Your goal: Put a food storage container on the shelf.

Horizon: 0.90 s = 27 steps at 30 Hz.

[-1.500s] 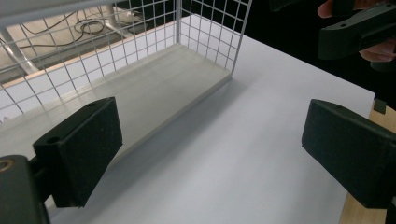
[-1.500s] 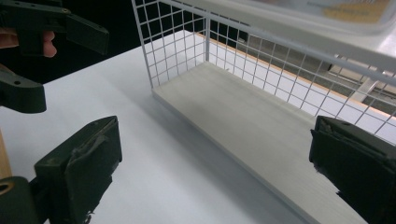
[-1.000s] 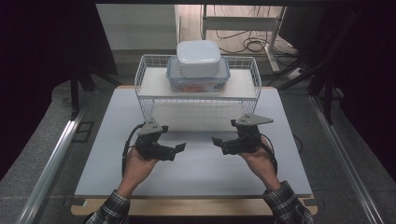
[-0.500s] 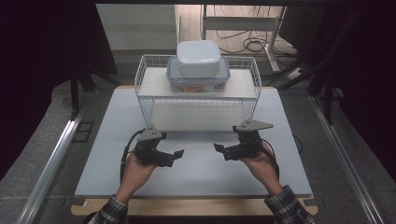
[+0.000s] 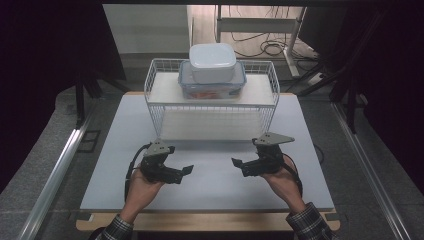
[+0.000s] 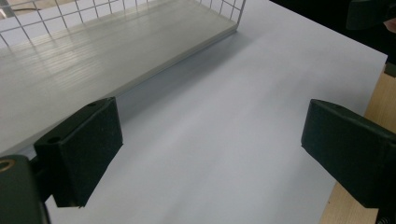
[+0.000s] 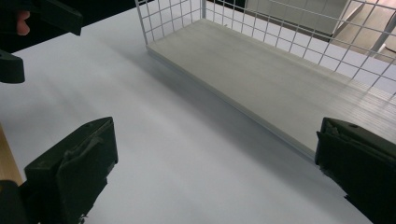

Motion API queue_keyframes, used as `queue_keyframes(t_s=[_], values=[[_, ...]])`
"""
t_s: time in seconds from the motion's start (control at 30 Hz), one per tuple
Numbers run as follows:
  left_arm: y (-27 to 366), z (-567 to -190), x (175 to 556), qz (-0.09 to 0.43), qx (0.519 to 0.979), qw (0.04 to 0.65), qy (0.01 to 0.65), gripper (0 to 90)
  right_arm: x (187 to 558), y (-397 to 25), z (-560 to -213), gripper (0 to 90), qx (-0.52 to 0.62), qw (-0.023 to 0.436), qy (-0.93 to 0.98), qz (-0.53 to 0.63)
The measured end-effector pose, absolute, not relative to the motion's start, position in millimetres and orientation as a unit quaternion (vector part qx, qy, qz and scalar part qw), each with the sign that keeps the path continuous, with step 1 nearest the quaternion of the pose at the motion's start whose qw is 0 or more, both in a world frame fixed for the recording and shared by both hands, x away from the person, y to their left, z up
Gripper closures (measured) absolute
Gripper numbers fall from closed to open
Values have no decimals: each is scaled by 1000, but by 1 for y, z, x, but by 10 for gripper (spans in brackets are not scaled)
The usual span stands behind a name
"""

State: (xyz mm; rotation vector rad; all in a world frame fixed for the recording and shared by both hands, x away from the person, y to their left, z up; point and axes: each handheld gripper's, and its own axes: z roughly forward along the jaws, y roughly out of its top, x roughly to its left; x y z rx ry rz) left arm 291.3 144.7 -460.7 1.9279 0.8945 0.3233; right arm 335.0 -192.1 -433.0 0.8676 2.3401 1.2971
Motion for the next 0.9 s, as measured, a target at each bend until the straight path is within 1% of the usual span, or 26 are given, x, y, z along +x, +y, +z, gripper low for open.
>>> queue_keyframes(t_s=[0.37,0.9], values=[[152,-467,283,129,785,475,375,50,329,-199,-442,0,307,166,828,440],[160,-473,275,130,783,472,383,47,320,-207,-445,0,311,161,826,442]])
